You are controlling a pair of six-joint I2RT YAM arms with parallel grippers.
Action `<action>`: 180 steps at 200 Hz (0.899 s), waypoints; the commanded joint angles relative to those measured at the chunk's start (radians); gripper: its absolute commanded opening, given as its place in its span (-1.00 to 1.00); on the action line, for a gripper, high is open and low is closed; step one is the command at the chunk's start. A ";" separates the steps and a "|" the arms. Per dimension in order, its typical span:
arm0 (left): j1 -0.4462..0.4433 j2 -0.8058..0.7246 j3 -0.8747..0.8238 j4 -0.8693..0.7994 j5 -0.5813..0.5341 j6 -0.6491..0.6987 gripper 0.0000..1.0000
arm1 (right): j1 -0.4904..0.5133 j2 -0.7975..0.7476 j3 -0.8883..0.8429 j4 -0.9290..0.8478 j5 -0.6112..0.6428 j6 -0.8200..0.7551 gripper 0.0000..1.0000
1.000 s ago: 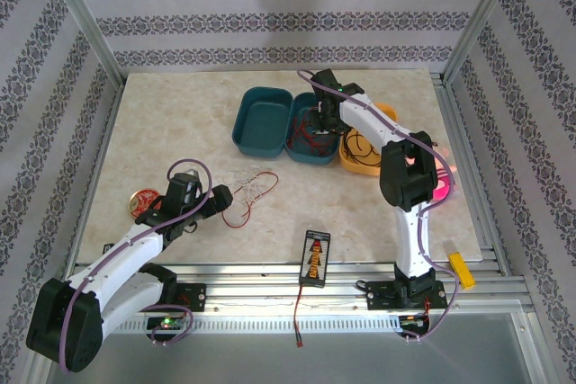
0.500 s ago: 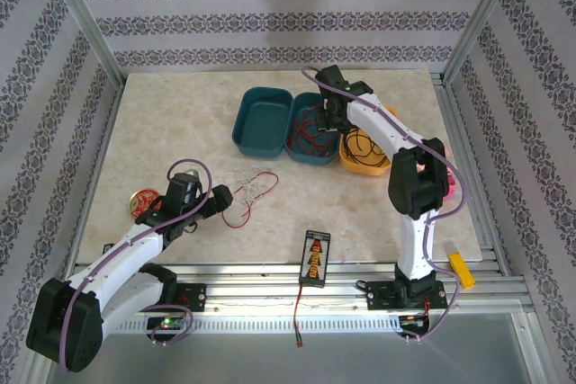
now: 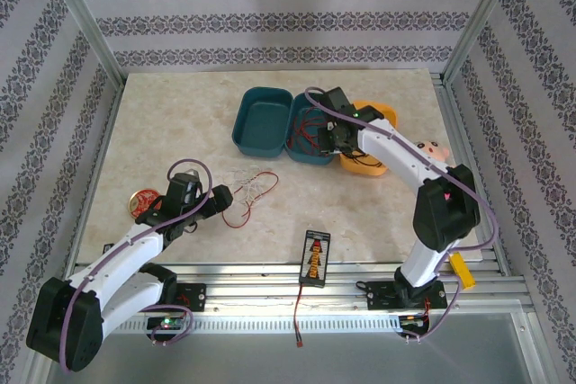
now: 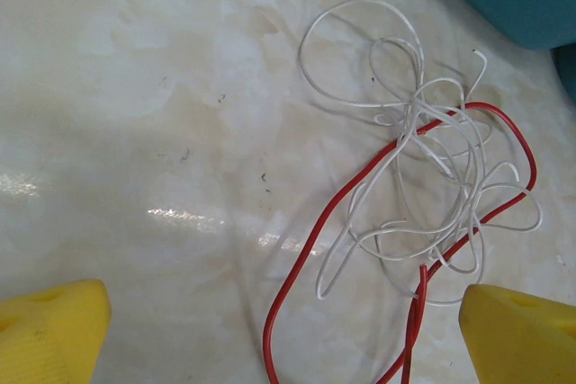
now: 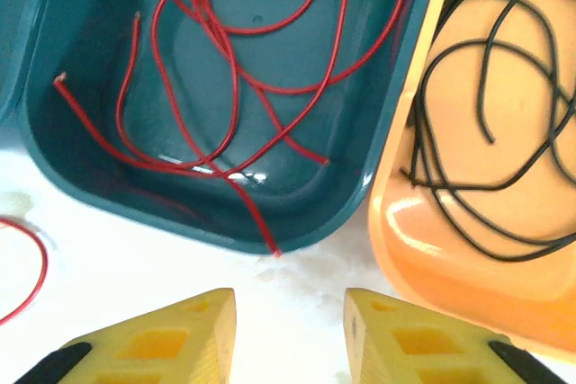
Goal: Untangle the cables
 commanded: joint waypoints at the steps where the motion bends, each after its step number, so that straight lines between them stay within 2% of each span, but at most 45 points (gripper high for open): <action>1: 0.016 0.018 0.004 0.014 0.011 0.004 0.99 | 0.004 -0.042 -0.067 0.083 -0.027 0.082 -0.28; 83: 0.015 0.034 -0.003 0.040 0.021 -0.002 0.99 | 0.004 0.032 -0.086 0.137 -0.041 0.128 -0.29; 135: 0.016 0.026 -0.013 0.041 0.020 -0.004 0.99 | 0.003 0.080 -0.069 0.141 -0.033 0.130 -0.38; 156: 0.016 0.028 -0.015 0.041 0.018 -0.002 0.99 | 0.000 0.096 -0.064 0.140 -0.039 0.130 -0.49; 180: 0.016 0.028 -0.015 0.044 0.017 -0.002 0.99 | -0.002 0.107 -0.053 0.138 -0.037 0.127 -0.78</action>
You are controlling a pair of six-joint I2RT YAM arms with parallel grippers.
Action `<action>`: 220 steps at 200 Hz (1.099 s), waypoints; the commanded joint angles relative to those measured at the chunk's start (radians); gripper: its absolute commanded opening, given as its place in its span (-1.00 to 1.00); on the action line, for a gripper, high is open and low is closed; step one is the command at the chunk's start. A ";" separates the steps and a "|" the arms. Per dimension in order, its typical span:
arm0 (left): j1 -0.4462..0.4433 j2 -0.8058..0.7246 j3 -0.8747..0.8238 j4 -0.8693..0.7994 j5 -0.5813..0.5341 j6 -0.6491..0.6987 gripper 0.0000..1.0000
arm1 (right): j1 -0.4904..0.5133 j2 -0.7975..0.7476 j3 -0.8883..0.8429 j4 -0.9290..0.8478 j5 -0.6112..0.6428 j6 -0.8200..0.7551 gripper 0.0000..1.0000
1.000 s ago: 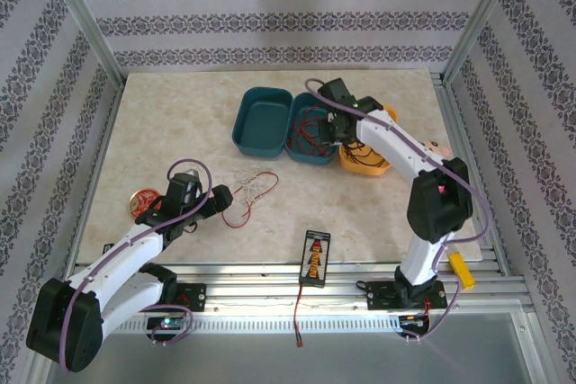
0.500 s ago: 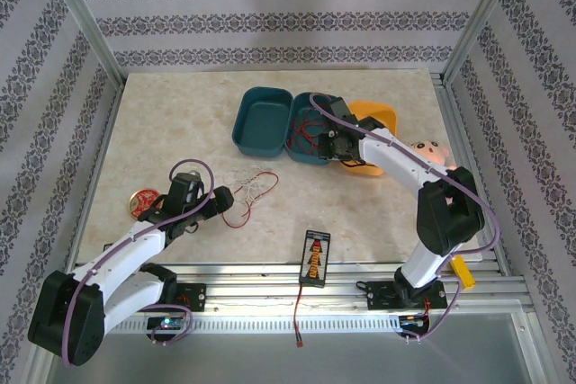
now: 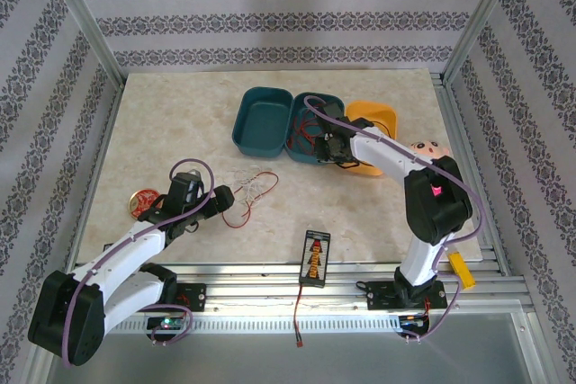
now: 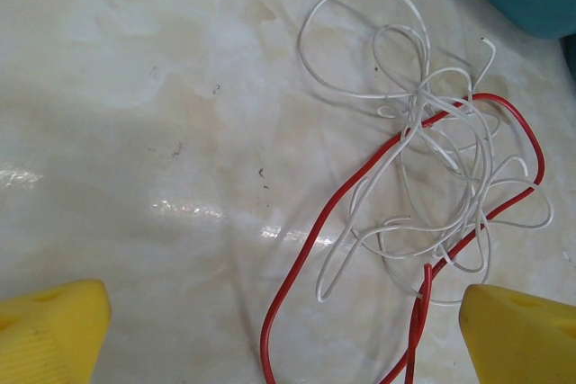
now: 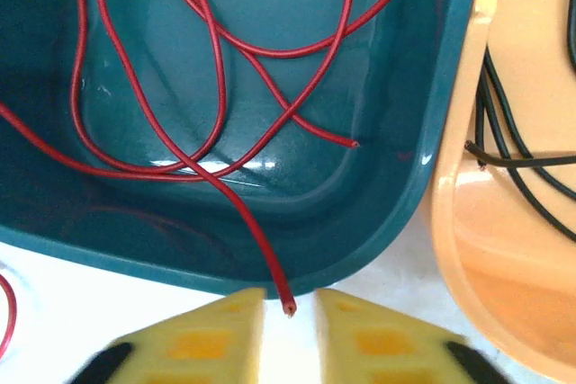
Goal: Untangle the cables
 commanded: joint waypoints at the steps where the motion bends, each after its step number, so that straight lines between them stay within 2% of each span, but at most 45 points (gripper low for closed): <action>1: 0.015 -0.004 -0.015 0.018 -0.002 -0.002 0.99 | -0.003 0.019 0.034 0.003 -0.002 0.007 -0.80; 25: 0.015 -0.001 -0.015 0.020 -0.002 -0.002 0.99 | -0.009 0.038 0.078 -0.023 0.021 -0.016 -1.00; 62: 0.015 0.001 -0.016 0.025 -0.003 -0.004 0.99 | -0.033 0.104 0.202 -0.085 0.054 -0.098 -1.00; 91: 0.014 -0.001 -0.016 0.024 -0.003 -0.003 0.99 | -0.052 0.223 0.378 -0.221 0.026 -0.213 -1.00; 156: 0.016 -0.008 -0.012 0.014 -0.005 -0.001 0.99 | -0.064 0.426 0.653 -0.403 0.100 -0.363 -1.00; 220: 0.017 -0.009 -0.010 0.009 -0.005 -0.003 0.99 | -0.048 0.566 0.820 -0.477 0.018 -0.434 -1.00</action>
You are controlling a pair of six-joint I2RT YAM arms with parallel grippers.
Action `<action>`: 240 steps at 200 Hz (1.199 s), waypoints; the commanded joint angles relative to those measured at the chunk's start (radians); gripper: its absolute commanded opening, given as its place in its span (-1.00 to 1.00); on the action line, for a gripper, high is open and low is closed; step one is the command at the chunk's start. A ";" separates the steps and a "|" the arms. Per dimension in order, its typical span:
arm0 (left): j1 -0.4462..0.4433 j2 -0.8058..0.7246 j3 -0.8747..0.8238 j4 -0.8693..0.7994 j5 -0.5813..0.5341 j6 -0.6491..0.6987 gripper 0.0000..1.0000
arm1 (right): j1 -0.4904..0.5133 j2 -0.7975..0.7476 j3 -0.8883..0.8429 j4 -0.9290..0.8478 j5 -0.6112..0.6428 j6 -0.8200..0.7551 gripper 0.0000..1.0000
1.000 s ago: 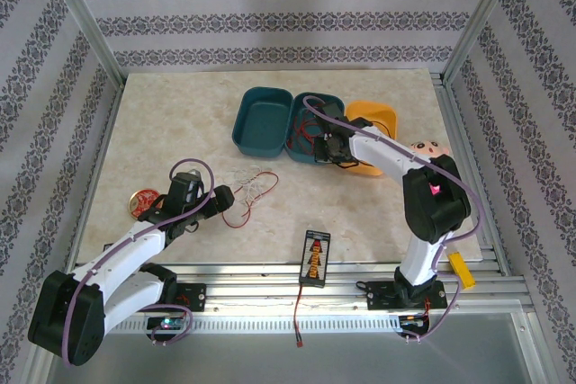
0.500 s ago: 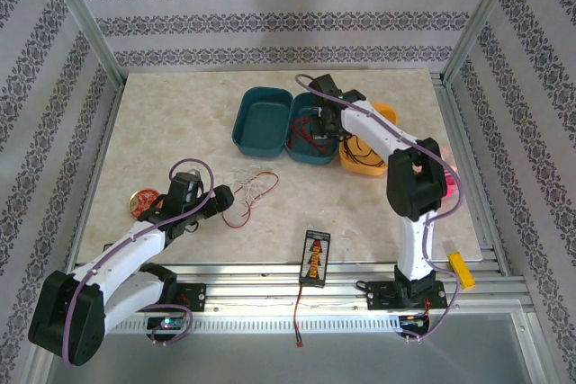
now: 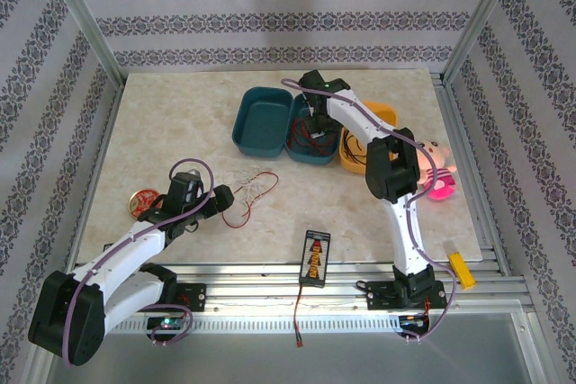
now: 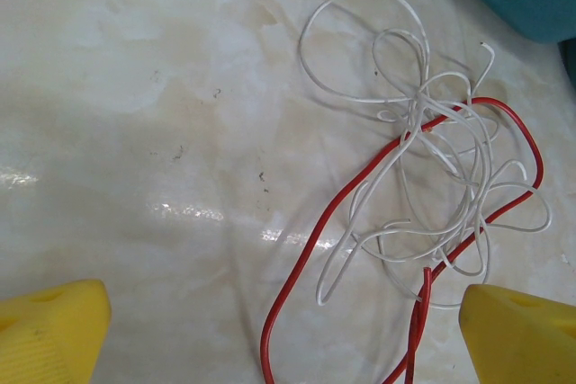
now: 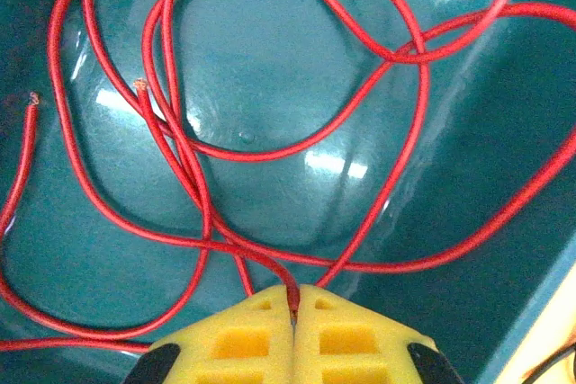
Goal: Untangle the cables
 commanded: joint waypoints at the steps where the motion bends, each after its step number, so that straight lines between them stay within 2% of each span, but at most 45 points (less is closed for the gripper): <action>1: 0.012 -0.009 -0.008 0.005 -0.004 -0.003 0.99 | 0.007 0.040 0.059 -0.064 -0.036 -0.047 -1.00; 60: 0.013 -0.012 -0.007 0.006 -0.002 -0.004 0.99 | 0.004 0.107 0.130 -0.127 -0.057 -0.065 -1.00; 88: 0.012 -0.012 -0.007 0.005 -0.003 -0.003 0.99 | 0.004 0.079 0.112 -0.131 -0.036 -0.057 -1.00; 105: 0.013 -0.011 -0.006 0.006 -0.004 -0.006 0.99 | 0.004 0.041 0.093 -0.128 -0.019 -0.051 -0.80; 123: 0.013 -0.011 -0.004 0.008 -0.001 -0.005 0.99 | 0.004 -0.002 0.075 -0.120 -0.012 -0.042 -0.74; 192: 0.012 0.005 0.005 0.015 0.004 -0.004 0.99 | 0.018 -0.144 0.001 -0.110 0.037 -0.015 -0.21; 240: 0.012 0.015 0.015 0.014 0.018 0.010 0.99 | 0.032 -0.258 -0.074 -0.072 0.058 0.016 -0.12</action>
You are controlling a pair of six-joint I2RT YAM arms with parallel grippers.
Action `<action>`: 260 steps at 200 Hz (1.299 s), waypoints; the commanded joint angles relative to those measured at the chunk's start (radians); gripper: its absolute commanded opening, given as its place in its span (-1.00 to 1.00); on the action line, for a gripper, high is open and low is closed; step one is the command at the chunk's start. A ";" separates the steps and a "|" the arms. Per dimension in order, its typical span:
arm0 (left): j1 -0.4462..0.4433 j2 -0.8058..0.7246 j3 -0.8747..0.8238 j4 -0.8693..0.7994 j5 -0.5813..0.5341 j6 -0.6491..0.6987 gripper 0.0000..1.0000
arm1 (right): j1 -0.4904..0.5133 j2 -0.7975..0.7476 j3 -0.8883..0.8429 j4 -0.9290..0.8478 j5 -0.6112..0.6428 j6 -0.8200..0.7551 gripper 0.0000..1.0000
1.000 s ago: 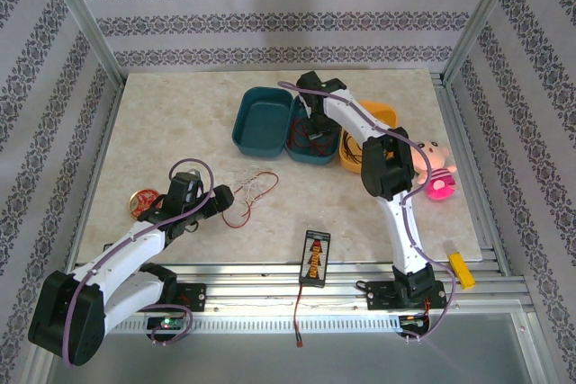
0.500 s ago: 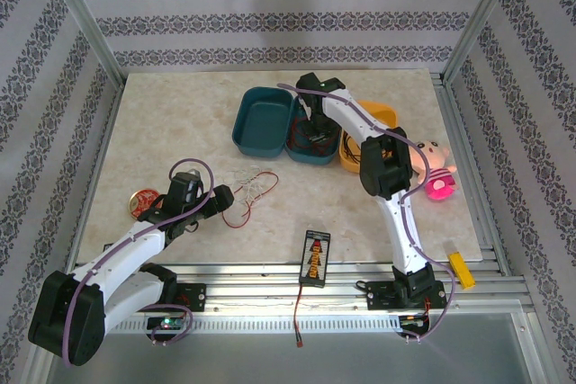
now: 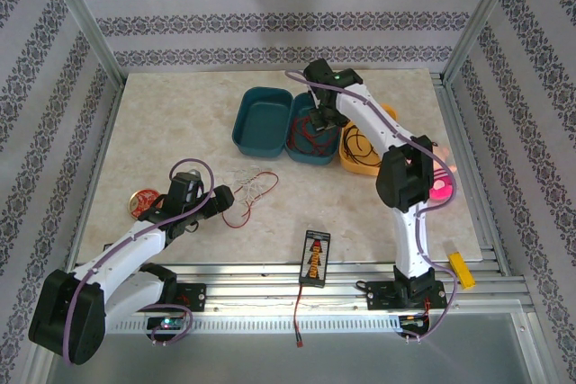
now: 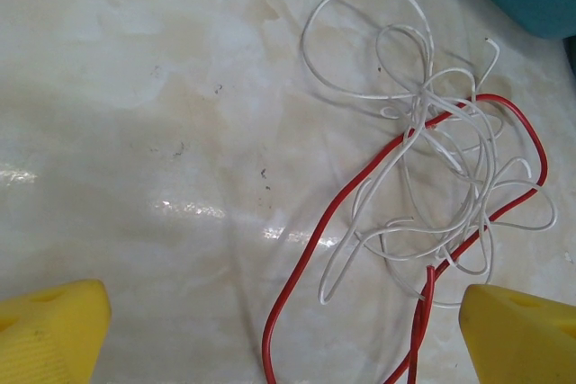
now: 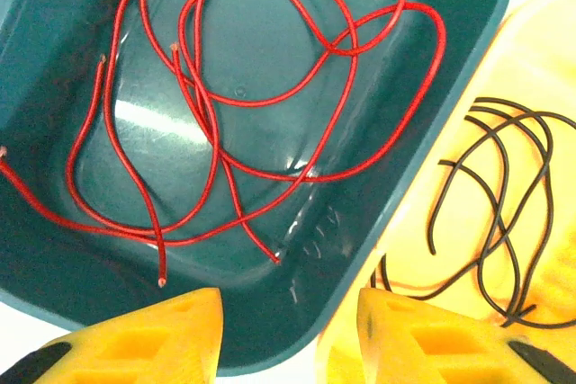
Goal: Untangle the cables
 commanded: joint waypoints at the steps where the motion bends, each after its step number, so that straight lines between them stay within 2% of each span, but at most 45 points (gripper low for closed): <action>1: 0.011 0.006 0.015 0.015 0.014 0.010 0.99 | 0.019 -0.078 -0.045 0.020 0.030 0.031 -0.12; 11: 0.010 0.011 0.019 0.012 0.022 0.017 0.98 | 0.027 -0.114 -0.071 0.041 0.023 0.039 -0.10; 26: 0.011 0.021 0.026 0.012 0.044 0.034 0.85 | 0.042 -0.177 -0.136 0.087 0.020 0.056 -0.07; 55: 0.010 0.057 0.055 -0.006 0.076 0.075 0.66 | 0.083 -0.336 -0.342 0.254 -0.028 0.097 0.19; 73: 0.010 0.095 0.074 -0.017 0.084 0.094 0.49 | 0.116 -0.430 -0.490 0.395 -0.084 0.140 0.26; 106: 0.006 0.173 0.093 0.018 0.122 0.103 0.39 | 0.190 -0.488 -0.640 0.489 -0.076 0.233 0.36; 136: 0.005 0.236 0.125 0.055 0.113 0.113 0.39 | 0.275 -0.476 -0.699 0.470 0.035 0.331 0.41; 165: 0.006 0.288 0.169 0.094 0.087 0.116 0.40 | 0.350 -0.446 -0.726 0.469 0.109 0.431 0.28; 190: 0.007 0.358 0.220 0.117 0.045 0.136 0.41 | 0.385 -0.374 -0.720 0.503 0.067 0.517 0.13; 219: 0.010 0.470 0.295 0.116 0.001 0.155 0.42 | 0.419 -0.260 -0.658 0.514 0.041 0.562 0.09; 260: 0.017 0.594 0.373 0.125 0.014 0.167 0.41 | 0.421 -0.171 -0.622 0.553 0.013 0.597 0.04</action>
